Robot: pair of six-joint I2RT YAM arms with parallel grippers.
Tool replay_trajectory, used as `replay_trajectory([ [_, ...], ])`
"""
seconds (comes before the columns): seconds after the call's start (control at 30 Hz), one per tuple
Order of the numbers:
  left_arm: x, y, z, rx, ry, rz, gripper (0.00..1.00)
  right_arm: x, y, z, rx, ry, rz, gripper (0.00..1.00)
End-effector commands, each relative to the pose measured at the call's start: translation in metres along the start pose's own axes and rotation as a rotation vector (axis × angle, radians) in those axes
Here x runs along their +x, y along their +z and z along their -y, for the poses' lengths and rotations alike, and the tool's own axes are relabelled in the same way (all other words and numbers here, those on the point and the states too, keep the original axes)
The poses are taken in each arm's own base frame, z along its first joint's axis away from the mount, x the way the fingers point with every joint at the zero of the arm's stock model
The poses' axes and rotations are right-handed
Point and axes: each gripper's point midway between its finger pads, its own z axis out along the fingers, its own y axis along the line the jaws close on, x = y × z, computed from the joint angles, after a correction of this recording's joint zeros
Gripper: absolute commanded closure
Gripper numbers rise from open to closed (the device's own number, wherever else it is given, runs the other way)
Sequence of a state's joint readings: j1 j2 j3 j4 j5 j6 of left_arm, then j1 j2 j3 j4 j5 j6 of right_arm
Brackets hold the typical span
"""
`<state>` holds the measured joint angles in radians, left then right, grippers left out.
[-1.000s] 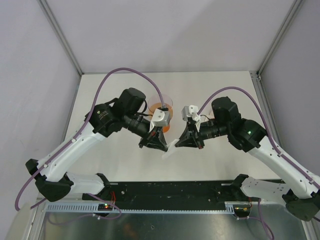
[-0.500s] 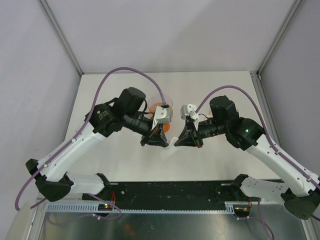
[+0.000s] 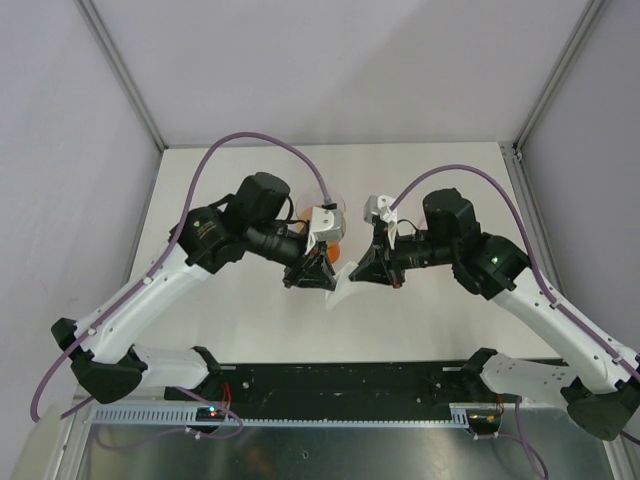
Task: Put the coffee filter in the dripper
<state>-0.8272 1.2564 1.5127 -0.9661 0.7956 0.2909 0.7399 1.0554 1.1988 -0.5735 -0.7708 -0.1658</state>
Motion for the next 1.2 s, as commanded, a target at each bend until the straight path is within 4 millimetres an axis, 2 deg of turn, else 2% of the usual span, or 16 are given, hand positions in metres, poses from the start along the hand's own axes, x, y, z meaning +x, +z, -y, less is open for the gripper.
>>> replay_trajectory([
  [0.0, -0.010, -0.008, -0.028, -0.164, -0.019, 0.025, 0.78, -0.024, -0.004, 0.008, 0.094, 0.065, 0.074, 1.00],
  [0.23, -0.017, -0.015, -0.037, -0.187, -0.043, 0.069, 0.71, -0.023, 0.000, 0.008, 0.092, 0.085, 0.074, 1.00],
  [0.43, -0.017, -0.012, -0.019, -0.062, -0.047, 0.098, 0.64, -0.027, 0.002, 0.009, 0.080, 0.087, 0.089, 1.00],
  [0.6, -0.013, -0.008, -0.011, -0.003, -0.050, 0.098, 0.63, -0.035, 0.002, 0.011, 0.076, 0.090, 0.117, 1.00],
  [0.67, -0.011, -0.007, -0.010, 0.008, -0.053, 0.095, 0.65, -0.035, 0.002, 0.012, 0.077, 0.091, 0.119, 1.00],
  [0.7, -0.011, -0.006, -0.009, 0.012, -0.056, 0.095, 0.69, -0.035, 0.002, 0.012, 0.075, 0.090, 0.119, 1.00],
  [0.83, -0.011, -0.007, -0.013, -0.007, -0.058, 0.093, 0.95, -0.033, 0.002, 0.011, 0.064, 0.091, 0.111, 1.00],
  [0.97, -0.012, -0.008, -0.018, -0.039, -0.060, 0.090, 0.99, -0.027, 0.002, 0.013, 0.063, 0.093, 0.091, 1.00],
  [1.03, -0.013, -0.009, -0.022, -0.061, -0.069, 0.089, 1.00, -0.025, 0.002, 0.018, 0.088, 0.100, 0.084, 0.90],
  [1.1, -0.014, -0.012, -0.032, -0.104, -0.097, 0.098, 1.00, -0.023, 0.000, 0.030, 0.155, 0.109, 0.082, 0.73],
  [1.17, -0.015, -0.016, -0.042, -0.142, -0.125, 0.113, 1.00, -0.022, -0.002, 0.040, 0.215, 0.119, 0.082, 0.62],
])
